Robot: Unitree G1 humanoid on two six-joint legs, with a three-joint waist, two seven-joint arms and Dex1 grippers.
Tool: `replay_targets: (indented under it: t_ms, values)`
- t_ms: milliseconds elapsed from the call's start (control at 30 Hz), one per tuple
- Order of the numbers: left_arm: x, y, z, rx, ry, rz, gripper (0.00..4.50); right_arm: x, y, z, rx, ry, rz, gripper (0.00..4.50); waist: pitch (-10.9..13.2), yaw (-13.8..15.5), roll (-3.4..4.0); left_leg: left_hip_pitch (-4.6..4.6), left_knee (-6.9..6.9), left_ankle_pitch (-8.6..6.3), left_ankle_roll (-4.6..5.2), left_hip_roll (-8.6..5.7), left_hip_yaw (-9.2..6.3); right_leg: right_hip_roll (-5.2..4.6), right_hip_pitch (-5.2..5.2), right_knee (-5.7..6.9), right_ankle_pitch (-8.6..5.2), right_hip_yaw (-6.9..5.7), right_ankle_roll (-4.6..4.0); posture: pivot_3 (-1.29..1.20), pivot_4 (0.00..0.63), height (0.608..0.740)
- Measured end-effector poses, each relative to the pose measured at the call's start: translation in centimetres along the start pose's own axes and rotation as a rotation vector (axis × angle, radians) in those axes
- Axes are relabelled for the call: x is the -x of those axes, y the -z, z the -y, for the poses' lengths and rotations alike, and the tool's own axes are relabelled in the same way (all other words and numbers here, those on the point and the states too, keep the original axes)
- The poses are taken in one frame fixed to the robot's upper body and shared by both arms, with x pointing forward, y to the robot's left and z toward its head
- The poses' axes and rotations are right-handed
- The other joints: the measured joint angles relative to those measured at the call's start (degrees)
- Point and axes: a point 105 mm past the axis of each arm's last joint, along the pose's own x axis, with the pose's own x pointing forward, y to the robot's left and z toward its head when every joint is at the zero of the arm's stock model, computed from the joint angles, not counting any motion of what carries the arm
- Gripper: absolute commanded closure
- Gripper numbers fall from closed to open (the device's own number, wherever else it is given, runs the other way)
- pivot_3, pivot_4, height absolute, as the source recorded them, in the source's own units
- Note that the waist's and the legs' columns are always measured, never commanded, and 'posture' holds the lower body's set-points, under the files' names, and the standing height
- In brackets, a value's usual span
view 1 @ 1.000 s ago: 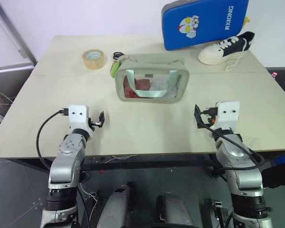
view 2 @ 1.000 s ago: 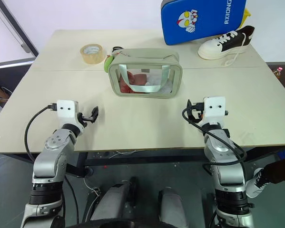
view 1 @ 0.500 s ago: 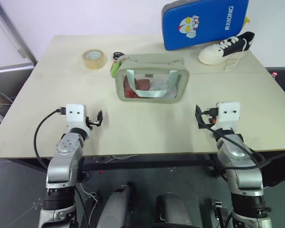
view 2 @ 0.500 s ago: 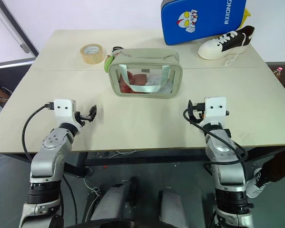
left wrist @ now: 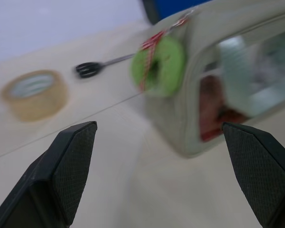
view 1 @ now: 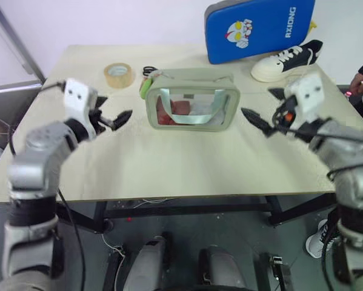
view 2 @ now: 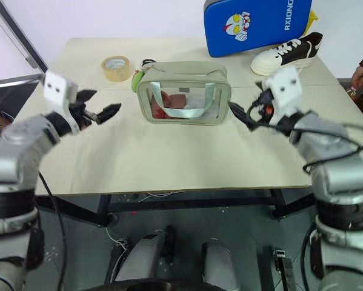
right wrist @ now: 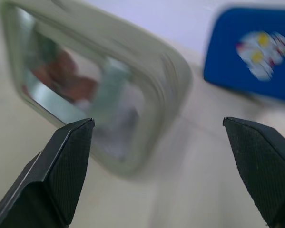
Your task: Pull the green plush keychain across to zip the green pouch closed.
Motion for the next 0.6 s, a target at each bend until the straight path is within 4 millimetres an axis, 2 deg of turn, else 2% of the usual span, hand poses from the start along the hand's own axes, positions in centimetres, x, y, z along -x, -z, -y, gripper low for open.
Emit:
replay_targets:
  t_ms: [67,167,233,333,467,600]
  values:
    - [0.4,-1.4,1.0,-0.014,0.122,-0.002,0.05,-1.2,-1.5,-0.7,-0.017,-0.109,0.021,0.0,0.0,-0.37,0.0,-0.02,-0.05,-0.01,0.03,-0.01,0.01,-0.02,0.08,-0.06,0.03,0.02,0.05,0.0,0.15,0.74]
    - [0.2,-2.7,2.1,-0.063,0.254,-0.009,0.05,-3.4,-2.6,-1.5,-0.046,-0.246,0.019,0.0,0.03,-0.97,-0.01,-0.08,-0.03,0.04,0.09,-0.01,0.01,-0.02,0.18,0.0,0.09,0.01,0.16,0.0,0.15,0.74]
    - [-0.3,-3.5,1.9,-0.108,0.276,0.001,0.05,-4.5,-3.1,-2.0,-0.036,-0.313,0.008,0.0,0.05,-1.03,-0.04,-0.06,0.02,0.03,0.05,-0.01,0.0,-0.02,0.08,0.06,0.09,0.0,0.16,0.0,0.15,0.74]
    - [-0.6,-4.6,1.4,-0.17,0.269,0.019,0.05,-5.7,-3.8,-1.6,-0.002,-0.34,0.001,0.0,0.05,-1.15,-0.03,-0.06,0.04,0.01,0.01,-0.01,0.01,-0.02,-0.04,0.05,0.1,0.01,0.15,0.0,0.15,0.74]
    - [-0.9,-4.5,0.6,-0.184,0.238,0.031,0.05,-7.0,-2.8,-1.1,0.097,-0.344,-0.056,0.0,0.05,-1.2,-0.02,-0.06,0.0,0.01,-0.01,-0.02,0.0,-0.02,-0.09,0.09,0.12,0.02,0.19,0.0,0.15,0.74]
    - [-1.7,-5.0,1.0,-0.194,0.217,0.076,0.05,-10.3,-0.6,-2.0,0.22,-0.368,-0.146,0.0,0.06,-1.49,-0.02,-0.06,-0.02,0.09,-0.11,-0.02,0.01,0.02,-0.05,0.29,0.14,0.05,0.23,0.0,0.15,0.74]
